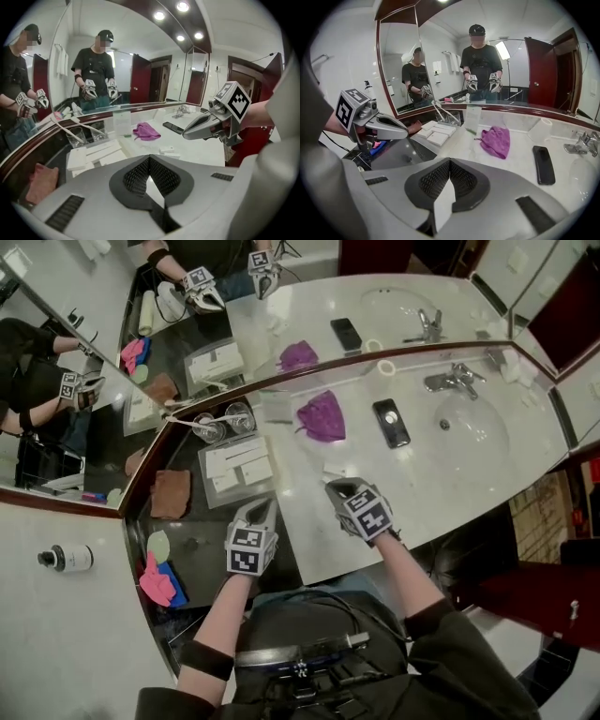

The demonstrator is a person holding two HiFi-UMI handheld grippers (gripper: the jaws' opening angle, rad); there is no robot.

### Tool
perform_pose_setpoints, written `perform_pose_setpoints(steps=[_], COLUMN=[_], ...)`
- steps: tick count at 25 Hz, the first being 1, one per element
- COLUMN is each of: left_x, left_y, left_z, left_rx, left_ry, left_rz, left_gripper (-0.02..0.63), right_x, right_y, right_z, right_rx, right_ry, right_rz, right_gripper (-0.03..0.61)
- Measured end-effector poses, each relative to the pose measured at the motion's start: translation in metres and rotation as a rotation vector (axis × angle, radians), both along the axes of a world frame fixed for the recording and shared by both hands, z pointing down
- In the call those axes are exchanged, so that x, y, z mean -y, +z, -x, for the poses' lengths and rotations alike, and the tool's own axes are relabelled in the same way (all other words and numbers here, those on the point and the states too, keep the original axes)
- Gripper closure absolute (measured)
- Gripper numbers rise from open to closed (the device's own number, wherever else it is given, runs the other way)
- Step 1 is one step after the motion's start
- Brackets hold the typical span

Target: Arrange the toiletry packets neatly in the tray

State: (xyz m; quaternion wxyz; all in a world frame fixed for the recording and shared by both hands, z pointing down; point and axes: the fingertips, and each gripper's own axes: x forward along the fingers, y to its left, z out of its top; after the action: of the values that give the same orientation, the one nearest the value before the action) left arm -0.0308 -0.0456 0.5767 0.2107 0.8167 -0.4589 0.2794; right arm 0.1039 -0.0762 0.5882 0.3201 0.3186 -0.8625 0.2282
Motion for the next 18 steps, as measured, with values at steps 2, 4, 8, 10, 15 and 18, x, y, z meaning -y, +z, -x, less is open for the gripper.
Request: perform_pose_setpoints(steps=[2, 4, 8, 10, 15, 18], left_x=[-0.005, -0.011, -0.021, -0.025, -0.037, -0.043], left_y=[-0.011, -0.020, -0.033, -0.036, -0.034, -0.034], left_z=[0.024, 0.050, 0.097, 0.116, 0.147, 0.152], left_rx=[-0.011, -0.016, -0.027, -0.032, -0.013, -0.032], left_ry=[-0.031, -0.068, -0.131, -0.155, -0.180, -0.201], left_rz=[-0.017, -0.026, -0.049, -0.058, -0.073, -0.058], left_gripper=[0.614, 0.614, 0.614, 0.614, 0.614, 0.614], right_x=[-0.002, -0.005, -0.015, -0.019, -0.027, -0.033], right_y=[-0.008, -0.014, -0.021, -0.023, -0.013, -0.019], right_z=[0.026, 0.053, 0.103, 0.123, 0.158, 0.169], right_rx=[0.008, 0.016, 0.035, 0.041, 0.033, 0.038], right_ry=[-0.021, -0.049, -0.108, -0.134, -0.201, -0.220], right_rz=[-0.012, -0.023, -0.037, -0.041, -0.047, -0.040], right_gripper=[0.561, 0.561, 0.561, 0.561, 0.561, 0.561])
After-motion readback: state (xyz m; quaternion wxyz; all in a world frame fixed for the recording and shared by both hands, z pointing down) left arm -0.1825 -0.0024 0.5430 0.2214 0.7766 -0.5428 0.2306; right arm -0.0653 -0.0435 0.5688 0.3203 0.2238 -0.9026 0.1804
